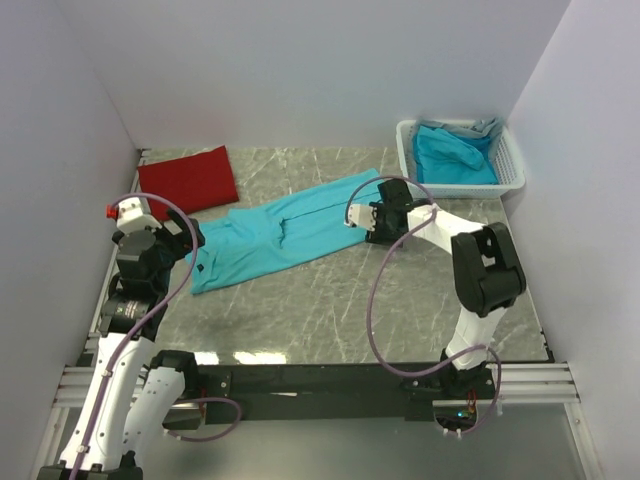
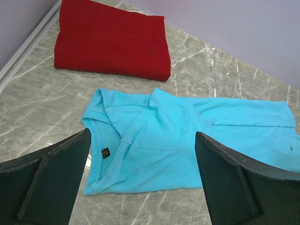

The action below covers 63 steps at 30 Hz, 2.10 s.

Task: Fold and stack the t-shirts
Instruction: Fold the tshirt

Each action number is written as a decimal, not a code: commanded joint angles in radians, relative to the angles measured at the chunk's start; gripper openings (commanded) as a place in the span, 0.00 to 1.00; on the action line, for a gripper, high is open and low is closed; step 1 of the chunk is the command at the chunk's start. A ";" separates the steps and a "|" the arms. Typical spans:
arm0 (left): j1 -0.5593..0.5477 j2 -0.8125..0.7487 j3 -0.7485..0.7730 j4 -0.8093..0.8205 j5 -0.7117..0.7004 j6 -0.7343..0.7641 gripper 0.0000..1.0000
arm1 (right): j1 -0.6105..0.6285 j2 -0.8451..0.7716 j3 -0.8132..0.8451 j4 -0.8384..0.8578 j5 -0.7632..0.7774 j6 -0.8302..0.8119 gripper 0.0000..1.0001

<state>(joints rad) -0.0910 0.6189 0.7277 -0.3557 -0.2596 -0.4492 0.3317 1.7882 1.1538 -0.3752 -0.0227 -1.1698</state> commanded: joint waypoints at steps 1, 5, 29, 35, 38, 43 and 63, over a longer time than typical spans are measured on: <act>-0.001 -0.004 0.003 0.031 0.011 0.014 0.98 | -0.003 0.066 0.038 0.052 0.081 -0.073 0.67; -0.001 0.001 0.003 0.032 0.013 0.015 0.98 | -0.002 0.112 0.064 0.068 0.102 -0.082 0.65; -0.001 -0.007 0.004 0.027 0.016 0.018 0.98 | -0.008 0.137 0.118 -0.054 0.036 -0.133 0.00; -0.001 -0.007 0.004 0.031 0.019 0.018 0.98 | -0.007 -0.041 -0.109 -0.099 0.030 -0.157 0.00; -0.001 -0.013 0.004 0.031 0.003 0.021 0.98 | -0.008 -0.169 -0.233 -0.152 0.006 -0.145 0.00; -0.001 -0.027 0.002 0.026 0.016 0.020 0.98 | -0.003 -0.436 -0.417 -0.257 -0.032 -0.134 0.00; -0.001 -0.018 0.003 0.032 0.071 0.012 0.98 | 0.046 -0.844 -0.386 -0.473 -0.229 0.093 0.51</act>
<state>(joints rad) -0.0910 0.6125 0.7273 -0.3561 -0.2058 -0.4465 0.3531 0.8848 0.6369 -0.8932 -0.1520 -1.1759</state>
